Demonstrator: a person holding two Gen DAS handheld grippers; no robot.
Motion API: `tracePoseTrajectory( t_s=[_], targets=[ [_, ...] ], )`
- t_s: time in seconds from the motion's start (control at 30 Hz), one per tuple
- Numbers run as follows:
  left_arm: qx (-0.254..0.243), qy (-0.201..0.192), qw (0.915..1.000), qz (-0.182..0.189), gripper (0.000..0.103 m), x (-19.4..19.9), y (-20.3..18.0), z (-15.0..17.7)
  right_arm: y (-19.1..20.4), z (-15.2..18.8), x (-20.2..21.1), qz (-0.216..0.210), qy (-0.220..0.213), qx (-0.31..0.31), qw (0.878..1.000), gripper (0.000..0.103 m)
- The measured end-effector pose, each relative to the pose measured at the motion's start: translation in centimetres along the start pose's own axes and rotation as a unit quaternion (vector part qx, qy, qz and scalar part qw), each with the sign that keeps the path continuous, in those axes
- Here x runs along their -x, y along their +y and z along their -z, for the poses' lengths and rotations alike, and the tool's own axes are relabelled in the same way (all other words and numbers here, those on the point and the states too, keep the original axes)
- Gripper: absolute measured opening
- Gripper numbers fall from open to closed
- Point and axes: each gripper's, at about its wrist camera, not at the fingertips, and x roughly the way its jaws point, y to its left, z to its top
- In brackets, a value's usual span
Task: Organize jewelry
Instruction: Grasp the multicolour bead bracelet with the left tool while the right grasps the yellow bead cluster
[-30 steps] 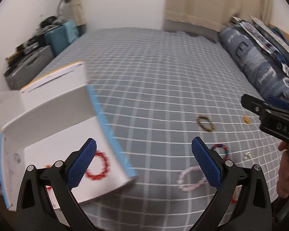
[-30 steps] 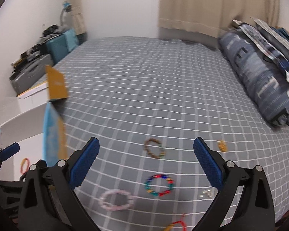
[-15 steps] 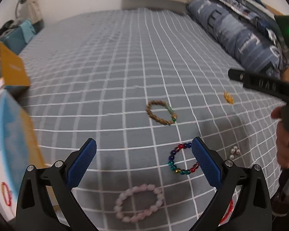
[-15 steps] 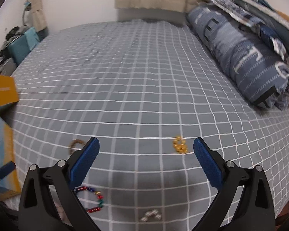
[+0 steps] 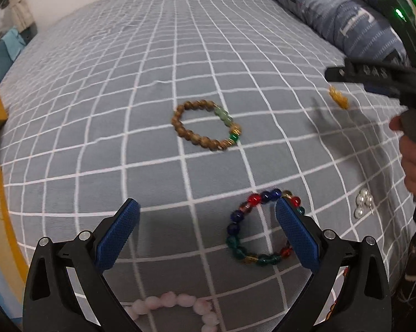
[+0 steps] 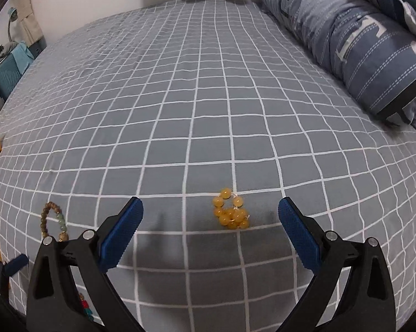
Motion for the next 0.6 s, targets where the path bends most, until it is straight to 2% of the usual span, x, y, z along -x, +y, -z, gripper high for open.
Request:
tracePoseTrajectory(
  t_s=[0.03,0.07,0.13,0.23,0.3,0.43,0.5,0.53,0.57,0.6],
  targets=[
    [-0.002,0.000,1.0000,-0.003,0.092,-0.2,-0.2,0.1,-0.2,0.0,-0.3,0.001,0.002,-0.001,1.000,0.094],
    [-0.005,0.004,0.9999,-0.009,0.084,-0.5,-0.4,0.1,-0.3,0.1,-0.6,0.003,0.005,-0.002,1.000,0.092],
    [-0.007,0.005,0.9999,-0.014,0.081,-0.7,-0.6,0.2,-0.6,0.2,-1.2,0.004,0.014,-0.004,1.000,0.086],
    [-0.007,0.005,0.9998,-0.015,0.072,-0.6,-0.9,0.3,-1.3,0.4,-2.1,0.002,0.030,-0.012,0.999,0.076],
    [-0.013,0.006,0.9998,-0.015,0.060,-0.6,-1.2,0.2,-1.6,0.6,-2.6,0.000,0.041,-0.018,0.999,0.062],
    [-0.010,0.010,0.9999,-0.009,0.045,0.0,-0.6,0.5,-1.7,0.8,-3.3,-0.004,0.058,-0.024,0.998,0.046],
    [-0.014,0.012,0.9997,-0.014,0.024,0.2,-0.6,0.7,-1.8,0.9,-3.3,-0.008,0.063,-0.032,0.997,0.028],
    [-0.016,0.013,0.9997,-0.015,0.015,0.2,-0.7,0.8,-1.9,0.9,-3.3,-0.009,0.065,-0.034,0.997,0.023],
    [-0.017,0.015,0.9996,-0.015,0.010,0.2,-0.6,0.7,-2.0,0.9,-3.2,-0.011,0.066,-0.037,0.997,0.018],
    [-0.013,0.015,0.9998,-0.009,0.009,0.3,-0.4,0.8,-2.0,1.0,-3.2,-0.009,0.066,-0.039,0.997,0.018]
  ],
)
